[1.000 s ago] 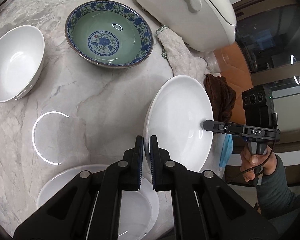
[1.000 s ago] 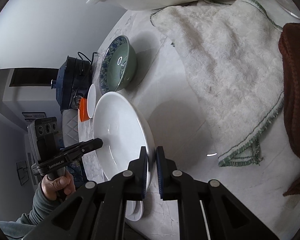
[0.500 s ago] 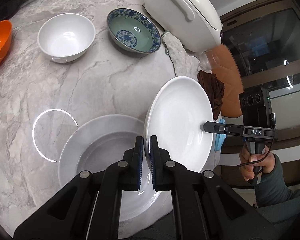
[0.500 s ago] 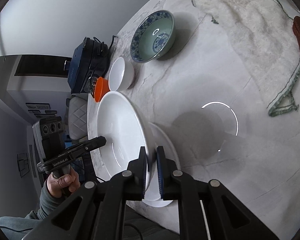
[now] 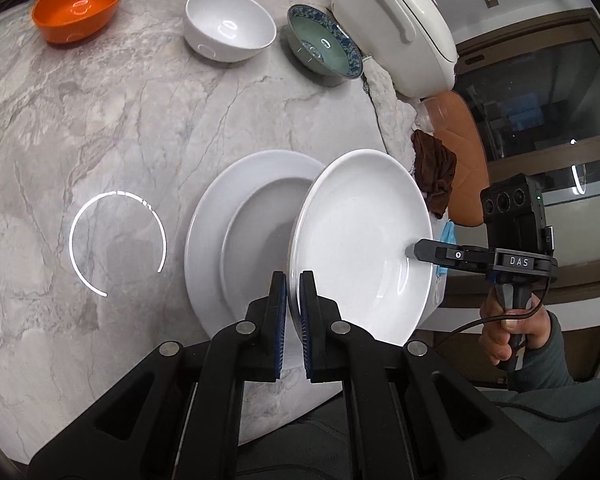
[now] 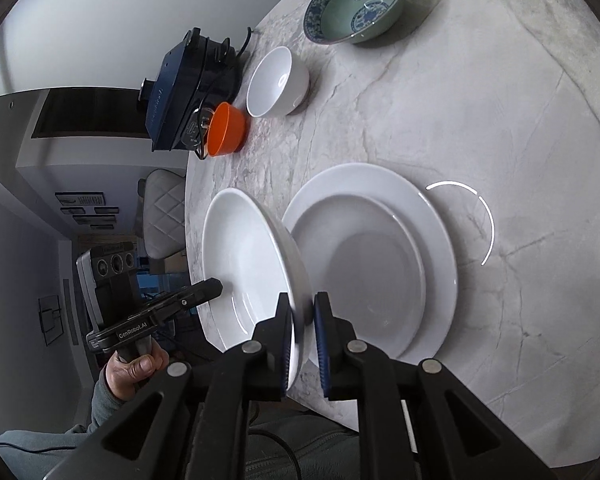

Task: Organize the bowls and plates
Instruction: 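Lift the small white plate and carry it toward the plate stack, then lower the small white plate onto the stack and open both tools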

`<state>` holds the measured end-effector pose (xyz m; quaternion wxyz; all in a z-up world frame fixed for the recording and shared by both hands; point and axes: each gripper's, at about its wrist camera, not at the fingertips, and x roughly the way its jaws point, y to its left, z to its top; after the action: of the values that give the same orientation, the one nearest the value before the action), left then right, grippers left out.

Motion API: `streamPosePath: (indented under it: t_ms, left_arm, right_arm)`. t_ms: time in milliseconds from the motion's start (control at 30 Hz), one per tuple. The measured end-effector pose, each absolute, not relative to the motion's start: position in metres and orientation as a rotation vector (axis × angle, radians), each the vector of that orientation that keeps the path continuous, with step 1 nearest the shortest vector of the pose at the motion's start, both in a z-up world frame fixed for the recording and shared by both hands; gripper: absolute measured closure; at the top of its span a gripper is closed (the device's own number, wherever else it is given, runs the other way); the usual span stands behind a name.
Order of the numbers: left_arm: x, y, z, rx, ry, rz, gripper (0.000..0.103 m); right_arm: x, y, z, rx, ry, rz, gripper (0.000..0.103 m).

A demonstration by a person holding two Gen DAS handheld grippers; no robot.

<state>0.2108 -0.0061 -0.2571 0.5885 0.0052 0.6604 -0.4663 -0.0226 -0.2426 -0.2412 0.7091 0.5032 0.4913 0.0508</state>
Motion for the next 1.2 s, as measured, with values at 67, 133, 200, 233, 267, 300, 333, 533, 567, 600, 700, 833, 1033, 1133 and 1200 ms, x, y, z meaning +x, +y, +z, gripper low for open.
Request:
streamPosePath:
  t_ms: [67,133,200,233,267,300,333,533,567,600,700,833,1033,1133,1200]
  left_arm:
    - [0.208,-0.003,-0.267,0.011,1.548,-1.081,0.098]
    - [0.205,-0.002,-0.278,0.007,1.561,-1.073,0.098]
    - [0.202,-0.005,-0.288,0.017,1.565,-1.061,0.098]
    - [0.201,-0.006,-0.293,0.017,1.568,-1.057,0.098]
    - [0.200,-0.009,-0.297,0.024,1.569,-1.053,0.098]
    - [0.199,-0.011,-0.301,0.039,1.567,-1.045,0.098]
    - [0.198,-0.014,-0.304,0.056,1.562,-1.039,0.098]
    - [0.194,-0.021,-0.319,0.091,1.568,-1.017,0.098]
    - [0.194,-0.022,-0.321,0.097,1.569,-1.014,0.098]
    - [0.194,-0.023,-0.321,0.101,1.570,-1.010,0.098]
    - [0.194,-0.025,-0.323,0.105,1.570,-1.003,0.098]
    - [0.193,-0.034,-0.328,0.104,1.580,-0.987,0.098]
    - [0.192,-0.036,-0.335,0.098,1.587,-0.967,0.098]
    - [0.192,-0.036,-0.337,0.098,1.590,-0.964,0.098]
    - [0.193,-0.036,-0.338,0.096,1.588,-0.961,0.098]
  right_arm:
    - [-0.025,-0.239,-0.246,1.126,1.094,0.105,0.089]
    - [-0.030,-0.238,-0.251,1.127,1.098,0.090,0.089]
    - [-0.033,-0.237,-0.260,1.131,1.107,0.073,0.089]
    - [-0.035,-0.237,-0.264,1.130,1.108,0.066,0.089]
    - [-0.036,-0.237,-0.267,1.124,1.112,0.055,0.089]
    - [-0.037,-0.237,-0.271,1.117,1.120,0.043,0.089]
    - [-0.037,-0.238,-0.275,1.118,1.123,0.035,0.089]
    - [-0.036,-0.244,-0.290,1.101,1.140,0.010,0.089]
    - [-0.037,-0.245,-0.293,1.102,1.143,0.007,0.089]
    - [-0.037,-0.245,-0.295,1.102,1.148,0.007,0.089]
    - [-0.037,-0.246,-0.302,1.105,1.165,0.007,0.089]
    - [-0.038,-0.245,-0.308,1.091,1.183,0.002,0.089]
    - [-0.037,-0.246,-0.310,1.075,1.191,-0.004,0.089]
    - [-0.037,-0.246,-0.310,1.067,1.195,-0.007,0.089]
    - [-0.036,-0.246,-0.312,1.071,1.196,-0.007,0.089]
